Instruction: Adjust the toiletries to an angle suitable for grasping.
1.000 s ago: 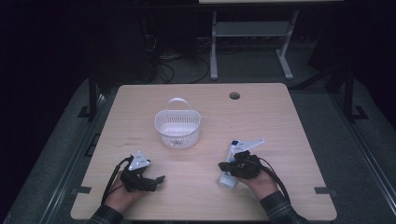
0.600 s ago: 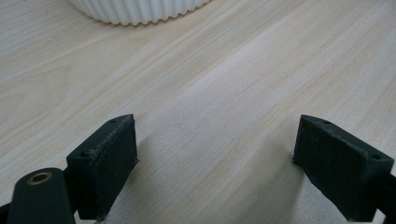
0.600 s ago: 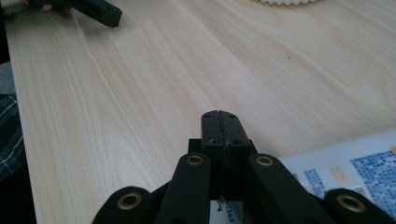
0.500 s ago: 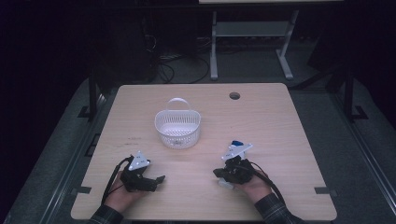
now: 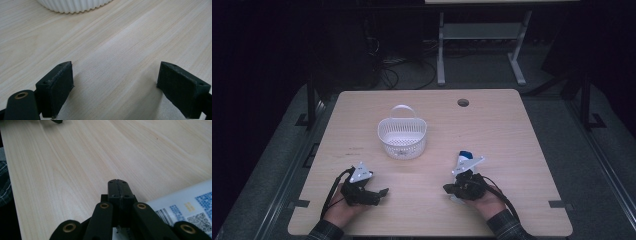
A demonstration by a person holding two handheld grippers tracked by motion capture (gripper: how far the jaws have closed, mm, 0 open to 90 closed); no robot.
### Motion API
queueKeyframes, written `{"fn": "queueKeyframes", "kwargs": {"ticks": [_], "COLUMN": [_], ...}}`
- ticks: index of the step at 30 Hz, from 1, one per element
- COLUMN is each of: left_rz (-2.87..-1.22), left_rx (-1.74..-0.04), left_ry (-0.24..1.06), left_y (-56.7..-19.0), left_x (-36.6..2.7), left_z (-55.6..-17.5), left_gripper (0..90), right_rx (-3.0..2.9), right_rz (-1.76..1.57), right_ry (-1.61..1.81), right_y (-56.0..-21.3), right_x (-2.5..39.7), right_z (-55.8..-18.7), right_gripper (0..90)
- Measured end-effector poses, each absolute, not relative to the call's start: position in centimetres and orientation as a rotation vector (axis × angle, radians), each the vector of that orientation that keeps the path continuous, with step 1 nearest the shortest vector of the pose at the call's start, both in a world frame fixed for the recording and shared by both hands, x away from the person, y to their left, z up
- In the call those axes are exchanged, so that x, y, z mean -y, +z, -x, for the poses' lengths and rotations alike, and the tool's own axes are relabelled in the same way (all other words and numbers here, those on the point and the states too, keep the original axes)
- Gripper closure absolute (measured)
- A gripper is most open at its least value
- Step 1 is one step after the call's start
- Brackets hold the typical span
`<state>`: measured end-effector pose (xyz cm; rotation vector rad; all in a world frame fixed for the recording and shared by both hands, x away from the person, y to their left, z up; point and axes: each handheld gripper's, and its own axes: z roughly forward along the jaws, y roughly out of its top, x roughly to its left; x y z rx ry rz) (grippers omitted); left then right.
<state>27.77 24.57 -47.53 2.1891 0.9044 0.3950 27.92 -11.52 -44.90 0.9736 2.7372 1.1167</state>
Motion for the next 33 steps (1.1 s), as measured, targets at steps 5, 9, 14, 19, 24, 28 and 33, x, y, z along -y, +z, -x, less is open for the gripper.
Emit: {"fn": "queueKeyframes", "kwargs": {"ticks": [5,9,14,19,24,28,33], "left_rz": [-2.192,-2.188,-2.188,-2.188,-2.187,-2.188,-2.189], "left_rx": [-0.904,-0.903,-0.902,-0.902,-0.903,-0.904,-0.902], "left_ry": [0.394,0.396,0.397,0.397,0.397,0.395,0.395], "left_y": [-47.5,-47.5,-47.5,-47.5,-47.6,-47.5,-47.5], "left_x": [-24.6,-24.6,-24.6,-24.6,-24.6,-24.6,-24.6], "left_z": [-27.8,-27.8,-27.8,-27.8,-27.8,-27.7,-27.7], "left_gripper": [12.5,12.5,12.5,12.5,12.5,12.5,12.5], "right_rx": [-2.733,-2.733,-2.732,-2.727,-2.715,-2.712,-2.708], "right_rz": [-0.985,-0.985,-0.993,-1.017,-1.046,-1.060,-1.077], "right_ry": [1.113,1.102,1.089,1.081,1.080,1.076,1.056], "right_y": [-44.9,-44.9,-44.9,-44.9,-44.9,-44.9,-45.0], "right_x": [11.9,12.2,12.7,13.5,14.5,15.2,15.8], "right_z": [-27.5,-27.2,-26.9,-26.6,-26.4,-26.2,-25.9], "right_gripper": [89.5,89.5,89.6,89.5,89.6,89.5,89.6]}}
